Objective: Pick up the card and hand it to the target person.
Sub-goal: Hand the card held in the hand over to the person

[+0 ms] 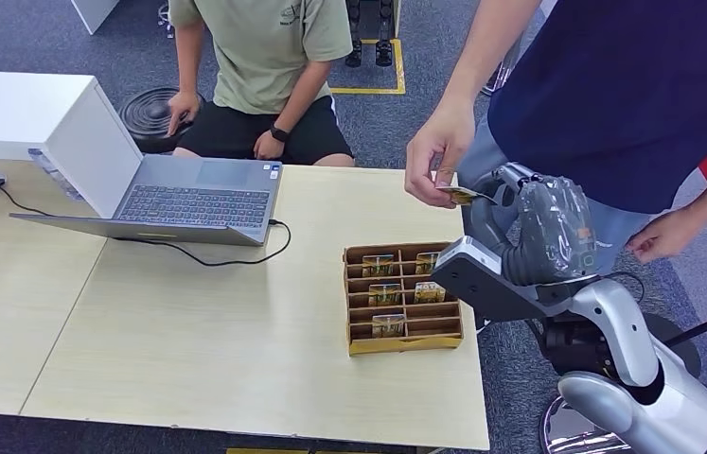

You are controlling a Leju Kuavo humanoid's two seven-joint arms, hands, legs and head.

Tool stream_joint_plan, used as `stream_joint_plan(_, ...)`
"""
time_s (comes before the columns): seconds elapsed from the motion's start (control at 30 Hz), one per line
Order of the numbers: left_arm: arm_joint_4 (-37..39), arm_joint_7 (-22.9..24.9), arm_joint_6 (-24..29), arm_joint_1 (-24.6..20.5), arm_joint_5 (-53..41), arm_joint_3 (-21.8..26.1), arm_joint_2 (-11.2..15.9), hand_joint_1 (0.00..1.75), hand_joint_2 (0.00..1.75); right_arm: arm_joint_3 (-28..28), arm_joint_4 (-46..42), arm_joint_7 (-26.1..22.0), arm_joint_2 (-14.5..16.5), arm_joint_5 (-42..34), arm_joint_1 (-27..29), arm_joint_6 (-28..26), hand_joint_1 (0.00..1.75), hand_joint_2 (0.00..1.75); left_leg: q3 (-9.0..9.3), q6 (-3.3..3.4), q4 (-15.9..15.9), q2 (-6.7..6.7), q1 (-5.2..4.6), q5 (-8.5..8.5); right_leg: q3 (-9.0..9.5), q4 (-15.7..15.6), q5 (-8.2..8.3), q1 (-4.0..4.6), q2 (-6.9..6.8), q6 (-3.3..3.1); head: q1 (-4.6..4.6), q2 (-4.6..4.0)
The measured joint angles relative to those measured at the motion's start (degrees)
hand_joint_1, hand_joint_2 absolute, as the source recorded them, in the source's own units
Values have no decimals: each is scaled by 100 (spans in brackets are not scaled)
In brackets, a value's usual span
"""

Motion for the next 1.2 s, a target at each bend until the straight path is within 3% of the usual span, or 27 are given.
stream_joint_plan(1.03, 0, -129, -22, -1, 38, -3, -5, 0, 175, -2, -2, -4, 0, -20, 6, 44, 141, 175, 1, 0, 0, 0, 0, 0, 0, 0, 0, 0, 0, 0, 0, 0)
stream_joint_plan(1.1, 0, -239, -101, -1, -2, -8, -5, 0, 175, -2, -2, 1, 0, -20, 7, 51, 72, 175, 1, 0, 0, 0, 0, 0, 0, 0, 0, 0, 0, 0, 0, 0)
stream_joint_plan(1.17, 0, -352, -208, -3, -68, -31, -4, 0, 87, -3, -2, 7, 0, -20, 11, 51, 3, 175, 1, 0, 0, 0, 0, 0, 0, 0, 0, 0, 0, 0, 0, 0)
stream_joint_plan(1.2, 0, -381, -256, -5, -94, -49, -3, 0, 44, -4, -3, 7, 0, -23, 15, 50, 3, 175, 1, 0, 0, 0, 0, 0, 0, 0, 0, 0, 0, 0, 0, 0)
